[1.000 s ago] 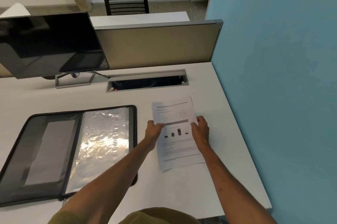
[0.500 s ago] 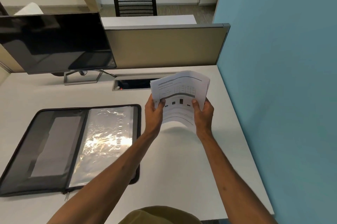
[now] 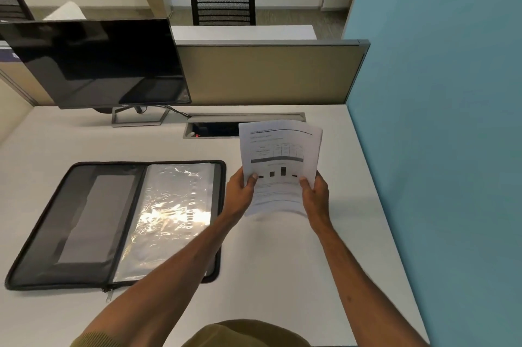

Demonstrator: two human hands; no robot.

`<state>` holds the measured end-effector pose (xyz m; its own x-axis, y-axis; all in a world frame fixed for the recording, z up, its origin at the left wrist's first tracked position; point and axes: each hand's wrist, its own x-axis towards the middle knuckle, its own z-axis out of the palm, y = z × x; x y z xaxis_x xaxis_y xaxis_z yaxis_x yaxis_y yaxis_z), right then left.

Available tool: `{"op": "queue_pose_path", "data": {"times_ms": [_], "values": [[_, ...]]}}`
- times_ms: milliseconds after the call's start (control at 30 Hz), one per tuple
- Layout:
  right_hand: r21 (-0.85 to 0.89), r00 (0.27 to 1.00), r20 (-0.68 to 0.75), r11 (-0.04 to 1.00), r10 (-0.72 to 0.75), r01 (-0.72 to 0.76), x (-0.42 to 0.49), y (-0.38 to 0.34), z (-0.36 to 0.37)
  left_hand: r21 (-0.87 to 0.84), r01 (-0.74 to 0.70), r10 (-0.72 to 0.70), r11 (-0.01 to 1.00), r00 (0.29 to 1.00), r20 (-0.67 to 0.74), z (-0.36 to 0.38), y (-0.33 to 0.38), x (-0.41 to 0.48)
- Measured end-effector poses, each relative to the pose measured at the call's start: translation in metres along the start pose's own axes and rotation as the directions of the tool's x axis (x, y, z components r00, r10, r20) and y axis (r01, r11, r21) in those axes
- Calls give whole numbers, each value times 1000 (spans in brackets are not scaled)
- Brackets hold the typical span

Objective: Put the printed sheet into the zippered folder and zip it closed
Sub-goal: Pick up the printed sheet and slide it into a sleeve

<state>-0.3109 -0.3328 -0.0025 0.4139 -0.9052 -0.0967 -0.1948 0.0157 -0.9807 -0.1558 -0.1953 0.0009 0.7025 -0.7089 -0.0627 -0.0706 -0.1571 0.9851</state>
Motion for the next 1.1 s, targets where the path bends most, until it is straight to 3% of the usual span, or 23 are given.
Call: {"op": "queue_pose_path", "data": {"times_ms": [133,333,400,467,533,667,833,1100], "values": [[-43,991,117,997,71,-67,11,-10,6,25,71,-70,997,996,-52,-19,-4,-3],[-256,930,289,954,227,-153,11,-5,31,116,171,-156,978,979,-131,-67,-22,-17],[-217,922,282,954,265,-208,13,1,36,278,171,-117,945,973,-201,-86,-35,-29],[-141,919,261,953,296,-267,19,2,38,546,161,-36,822,972,-232,-109,-57,-39],[-83,911,234,941,340,-329,26,4,40,745,127,-15,655,988,-154,-129,-81,-49],[36,882,236,903,408,-428,28,9,50,879,45,-105,475,994,6,-153,-111,-59],[40,861,280,891,425,-453,10,7,84,904,-45,-158,424,980,123,-166,-128,-65],[24,853,279,885,441,-465,-8,3,117,867,-64,-100,495,986,130,-177,-113,-73]]}}
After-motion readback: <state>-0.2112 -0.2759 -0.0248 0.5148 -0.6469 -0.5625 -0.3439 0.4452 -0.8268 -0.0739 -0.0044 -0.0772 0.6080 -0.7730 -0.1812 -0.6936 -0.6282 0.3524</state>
